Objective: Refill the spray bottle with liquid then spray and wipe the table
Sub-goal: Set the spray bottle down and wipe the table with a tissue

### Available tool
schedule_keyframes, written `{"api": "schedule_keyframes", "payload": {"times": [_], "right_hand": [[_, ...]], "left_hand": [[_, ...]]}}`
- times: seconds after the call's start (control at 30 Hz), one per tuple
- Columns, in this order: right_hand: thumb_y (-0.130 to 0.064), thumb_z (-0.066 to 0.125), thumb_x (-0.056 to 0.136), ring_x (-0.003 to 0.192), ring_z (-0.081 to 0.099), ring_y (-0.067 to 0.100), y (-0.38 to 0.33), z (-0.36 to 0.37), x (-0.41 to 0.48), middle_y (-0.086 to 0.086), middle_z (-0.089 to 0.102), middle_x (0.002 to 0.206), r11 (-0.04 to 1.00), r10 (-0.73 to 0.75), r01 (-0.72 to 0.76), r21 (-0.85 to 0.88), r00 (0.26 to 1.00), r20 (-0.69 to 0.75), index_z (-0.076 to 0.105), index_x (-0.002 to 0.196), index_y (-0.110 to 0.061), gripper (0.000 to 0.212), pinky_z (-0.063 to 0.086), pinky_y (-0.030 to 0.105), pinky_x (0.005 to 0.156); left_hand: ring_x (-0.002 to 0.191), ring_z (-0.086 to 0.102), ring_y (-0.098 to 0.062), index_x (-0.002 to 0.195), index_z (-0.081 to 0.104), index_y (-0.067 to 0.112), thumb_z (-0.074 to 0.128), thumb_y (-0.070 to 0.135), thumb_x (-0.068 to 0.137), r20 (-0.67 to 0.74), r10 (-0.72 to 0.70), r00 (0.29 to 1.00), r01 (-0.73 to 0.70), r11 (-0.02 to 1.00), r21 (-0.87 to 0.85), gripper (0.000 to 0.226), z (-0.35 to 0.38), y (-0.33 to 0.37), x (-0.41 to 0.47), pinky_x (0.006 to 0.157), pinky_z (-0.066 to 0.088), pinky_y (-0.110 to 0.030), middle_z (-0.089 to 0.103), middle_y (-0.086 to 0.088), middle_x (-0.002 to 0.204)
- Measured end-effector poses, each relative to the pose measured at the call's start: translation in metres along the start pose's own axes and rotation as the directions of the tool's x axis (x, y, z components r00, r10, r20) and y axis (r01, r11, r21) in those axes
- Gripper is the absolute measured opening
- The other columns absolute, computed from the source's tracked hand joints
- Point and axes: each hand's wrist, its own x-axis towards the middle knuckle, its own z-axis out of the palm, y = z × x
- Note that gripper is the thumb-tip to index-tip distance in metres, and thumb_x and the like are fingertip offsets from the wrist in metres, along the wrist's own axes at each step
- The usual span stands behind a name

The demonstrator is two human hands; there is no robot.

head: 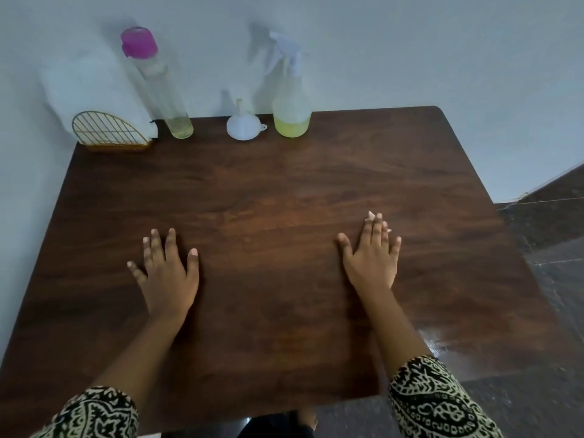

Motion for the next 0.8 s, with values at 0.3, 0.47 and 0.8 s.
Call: {"api": "schedule_keyframes", "payload": {"times": [0.3,0.47,0.8], "right_hand": [[-0.067,0.009,0.087,0.147,0.005,0.022,-0.137,0.015,-0.023,0.006,0.005,0.160,0.871,-0.489,0.492,-0.002,0.866,0.104,0.001,0.152,-0.012,0.086,-0.012,0.037,0.114],[-0.063,0.014,0.093,0.147,0.003,0.023,-0.091,0.003,0.041,0.010,0.003,0.160,0.998,-0.056,0.056,-0.020,0.998,0.008,-0.002,0.151,-0.009,0.081,-0.002,0.043,0.119],[-0.064,0.019,0.092,0.147,0.007,0.021,-0.205,0.015,0.035,0.007,0.008,0.160,0.885,-0.463,0.465,-0.013,0.884,0.062,0.001,0.152,-0.012,0.081,-0.005,0.040,0.117]], "left_hand": [[0.149,0.013,-0.030,0.150,0.029,0.013,0.041,0.040,0.099,0.021,0.051,0.998,-0.052,0.997,0.061,0.059,-0.011,-0.004,0.048,0.115,0.009,-0.060,0.019,-0.015,0.160],[0.148,0.014,-0.032,0.149,0.031,0.011,0.043,0.038,0.099,-0.013,0.019,1.000,-0.018,0.998,0.064,0.058,-0.026,-0.038,0.081,0.115,0.010,-0.061,0.022,-0.017,0.159],[0.148,0.017,-0.028,0.149,0.032,0.011,0.041,0.039,0.100,-0.005,-0.039,0.999,0.039,0.999,0.008,0.057,-0.024,-0.059,0.099,0.117,0.012,-0.054,0.026,-0.013,0.158]]}}
